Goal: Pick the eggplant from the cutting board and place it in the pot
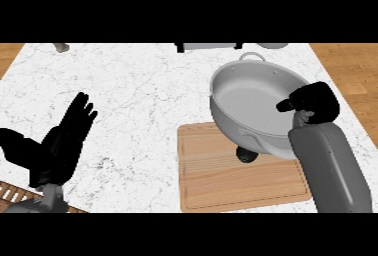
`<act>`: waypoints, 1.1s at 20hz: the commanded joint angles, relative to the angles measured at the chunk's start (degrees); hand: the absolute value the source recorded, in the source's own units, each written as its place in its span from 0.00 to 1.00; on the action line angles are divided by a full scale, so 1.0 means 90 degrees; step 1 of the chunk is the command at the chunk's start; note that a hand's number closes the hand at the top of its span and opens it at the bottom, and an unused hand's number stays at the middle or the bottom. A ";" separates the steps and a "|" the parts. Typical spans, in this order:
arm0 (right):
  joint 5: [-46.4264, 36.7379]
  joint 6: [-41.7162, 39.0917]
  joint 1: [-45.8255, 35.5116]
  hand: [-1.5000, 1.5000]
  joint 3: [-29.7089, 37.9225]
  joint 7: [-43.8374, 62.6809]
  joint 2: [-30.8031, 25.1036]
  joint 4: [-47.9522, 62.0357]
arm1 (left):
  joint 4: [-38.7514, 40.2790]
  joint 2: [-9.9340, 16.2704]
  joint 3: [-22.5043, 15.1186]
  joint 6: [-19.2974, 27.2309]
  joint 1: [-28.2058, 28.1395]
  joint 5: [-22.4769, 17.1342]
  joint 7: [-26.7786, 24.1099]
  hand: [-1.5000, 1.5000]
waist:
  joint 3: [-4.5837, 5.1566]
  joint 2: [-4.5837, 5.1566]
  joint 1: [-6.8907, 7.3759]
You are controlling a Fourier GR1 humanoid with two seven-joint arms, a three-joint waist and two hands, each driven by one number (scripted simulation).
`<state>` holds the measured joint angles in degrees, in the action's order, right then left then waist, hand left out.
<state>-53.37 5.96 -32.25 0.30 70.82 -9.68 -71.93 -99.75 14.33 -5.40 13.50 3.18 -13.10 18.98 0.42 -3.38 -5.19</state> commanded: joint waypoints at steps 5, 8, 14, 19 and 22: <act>-0.1973 -0.0550 -0.1486 1.00 0.0123 0.1598 -0.0059 -0.0632 | 0.0115 0.0075 -0.0034 -0.0002 0.0047 0.0133 0.0104 0.50 | 0.0078 0.0012 0.0077; -0.2663 -0.0962 -0.2158 1.00 0.0345 0.1599 -0.0022 -0.0705 | 0.0070 0.0146 -0.0025 0.0012 0.0118 0.0203 0.0135 0.50 | 0.0058 0.0046 0.0214; -0.3700 -0.1852 -0.3157 1.00 0.1215 0.1599 0.0490 -0.0646 | 0.0131 0.0053 -0.0135 -0.0073 0.0263 0.0183 0.0106 0.50 | 0.0022 0.0144 0.0311; -0.4662 -0.2210 -0.3798 1.00 0.2290 0.1600 0.0721 -0.0460 | 0.0237 -0.0039 -0.0252 -0.0052 0.0322 0.0279 -0.0029 0.50 | -0.0004 0.0268 0.0432; -0.5191 -0.2299 -0.3961 1.00 0.2868 0.1600 0.1030 -0.0409 | 0.0175 -0.0095 -0.0348 -0.0020 0.0451 0.0302 0.0004 0.50 | -0.0021 0.0310 0.0510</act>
<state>-94.65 -7.68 -64.04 20.69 71.36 -3.17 -76.53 -98.52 13.89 -7.87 13.18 6.70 -11.24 19.29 0.10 -1.23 -1.24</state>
